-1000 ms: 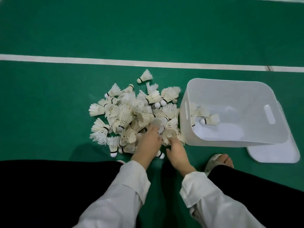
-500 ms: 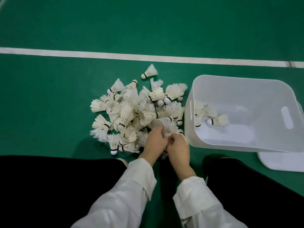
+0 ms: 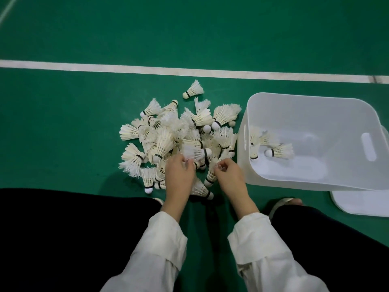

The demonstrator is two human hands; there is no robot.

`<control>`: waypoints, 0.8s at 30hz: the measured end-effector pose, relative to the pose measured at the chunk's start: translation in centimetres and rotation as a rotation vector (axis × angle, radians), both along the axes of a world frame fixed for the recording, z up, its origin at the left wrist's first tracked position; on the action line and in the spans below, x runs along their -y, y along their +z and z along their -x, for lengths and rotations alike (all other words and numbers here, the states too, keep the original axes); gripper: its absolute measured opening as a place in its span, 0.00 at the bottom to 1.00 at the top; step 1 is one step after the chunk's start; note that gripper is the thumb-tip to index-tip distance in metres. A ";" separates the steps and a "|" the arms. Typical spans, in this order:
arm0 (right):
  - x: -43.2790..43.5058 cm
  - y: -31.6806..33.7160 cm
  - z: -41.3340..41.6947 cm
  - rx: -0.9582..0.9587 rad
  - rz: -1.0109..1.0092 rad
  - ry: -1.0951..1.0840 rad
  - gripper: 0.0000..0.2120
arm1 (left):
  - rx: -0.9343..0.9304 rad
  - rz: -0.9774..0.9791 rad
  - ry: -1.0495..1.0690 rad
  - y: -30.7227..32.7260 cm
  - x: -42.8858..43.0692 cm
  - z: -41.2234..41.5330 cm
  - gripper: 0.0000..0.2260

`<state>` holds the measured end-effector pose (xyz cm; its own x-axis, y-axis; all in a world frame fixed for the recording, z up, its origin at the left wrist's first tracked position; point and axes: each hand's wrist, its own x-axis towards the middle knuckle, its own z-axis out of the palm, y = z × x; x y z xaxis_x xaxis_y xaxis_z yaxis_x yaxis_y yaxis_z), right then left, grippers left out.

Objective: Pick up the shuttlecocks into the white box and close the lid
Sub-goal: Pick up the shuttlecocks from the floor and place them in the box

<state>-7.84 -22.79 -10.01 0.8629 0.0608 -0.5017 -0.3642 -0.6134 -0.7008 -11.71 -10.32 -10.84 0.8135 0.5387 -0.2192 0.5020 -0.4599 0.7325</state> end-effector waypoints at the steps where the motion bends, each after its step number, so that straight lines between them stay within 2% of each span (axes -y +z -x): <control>1: -0.1 0.0 0.0 0.007 -0.002 0.001 0.03 | -0.021 0.069 0.013 0.2 -0.3 0.2 0.08; 4: -0.4 0.1 0.0 0.036 -0.006 -0.003 0.06 | -0.104 0.099 0.029 0.8 -1.3 0.6 0.05; 7: -0.5 0.2 0.0 0.048 -0.029 -0.027 0.07 | -0.108 0.128 0.137 1.4 -1.9 0.4 0.07; 9: -0.6 0.3 0.0 0.050 -0.040 -0.034 0.07 | -0.141 0.070 0.184 1.4 -2.1 0.2 0.10; 12: -0.3 0.2 -0.2 0.061 -0.029 -0.031 0.07 | -0.235 -0.033 0.091 0.7 -1.7 -1.0 0.16; 16: -0.3 0.0 -0.3 0.068 -0.034 -0.034 0.07 | -0.240 -0.011 -0.079 -0.4 -0.7 -3.2 0.24; 21: -0.3 0.4 -0.4 0.108 -0.074 -0.027 0.06 | -0.232 -0.059 -0.063 -0.3 -0.8 -4.5 0.11; 24: -0.2 1.6 -1.1 0.192 -0.082 -0.014 0.06 | -0.191 -0.107 -0.080 0.9 -1.3 -4.4 0.10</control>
